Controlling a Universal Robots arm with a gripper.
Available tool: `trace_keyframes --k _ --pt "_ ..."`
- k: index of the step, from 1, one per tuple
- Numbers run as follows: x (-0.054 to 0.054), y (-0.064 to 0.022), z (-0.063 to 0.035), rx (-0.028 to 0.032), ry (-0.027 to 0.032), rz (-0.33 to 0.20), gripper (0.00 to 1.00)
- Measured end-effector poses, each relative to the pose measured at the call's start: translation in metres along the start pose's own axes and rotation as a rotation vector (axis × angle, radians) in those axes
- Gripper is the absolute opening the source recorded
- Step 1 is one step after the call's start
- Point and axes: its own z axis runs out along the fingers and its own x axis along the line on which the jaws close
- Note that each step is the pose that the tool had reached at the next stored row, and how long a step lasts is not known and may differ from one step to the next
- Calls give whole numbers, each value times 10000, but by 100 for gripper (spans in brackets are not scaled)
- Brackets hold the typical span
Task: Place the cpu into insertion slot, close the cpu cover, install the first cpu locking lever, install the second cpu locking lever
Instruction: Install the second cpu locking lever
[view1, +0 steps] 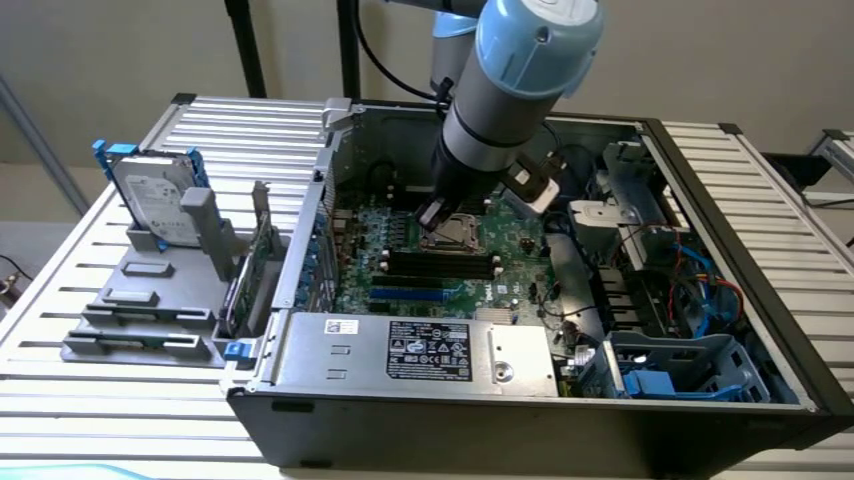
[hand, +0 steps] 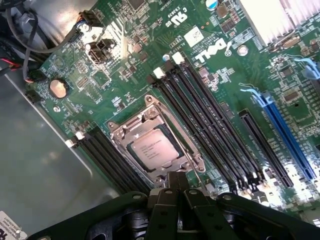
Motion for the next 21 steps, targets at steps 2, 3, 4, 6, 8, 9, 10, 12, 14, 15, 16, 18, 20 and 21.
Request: trace_keyframes --k 2,3,4,6,8,9,10,12,14,15,16,18,20,21 --pt "-30 -5 -19 -18 -18 1 11" --pt "-45 -8 -28 -27 -27 2 11" --pt "-60 -10 -37 -36 -37 3 11" --pt "-90 -15 -54 -52 -53 5 11" --pt "-129 -19 -67 -57 -59 6 11" --pt "-159 -18 -75 -57 -60 6 11" --pt "-184 -18 -80 -57 -60 6 11" --pt "-208 -24 -83 -57 -58 6 11" --pt "-216 -32 -78 -56 -57 6 11" --pt "-222 -36 -71 -55 -55 5 11" --pt "-229 -41 -64 -56 -57 5 11" --pt "-245 -51 -45 -59 -56 4 11" --pt "-252 -58 -32 -61 -53 3 11" --pt "-254 -63 -26 -65 -52 1 11"
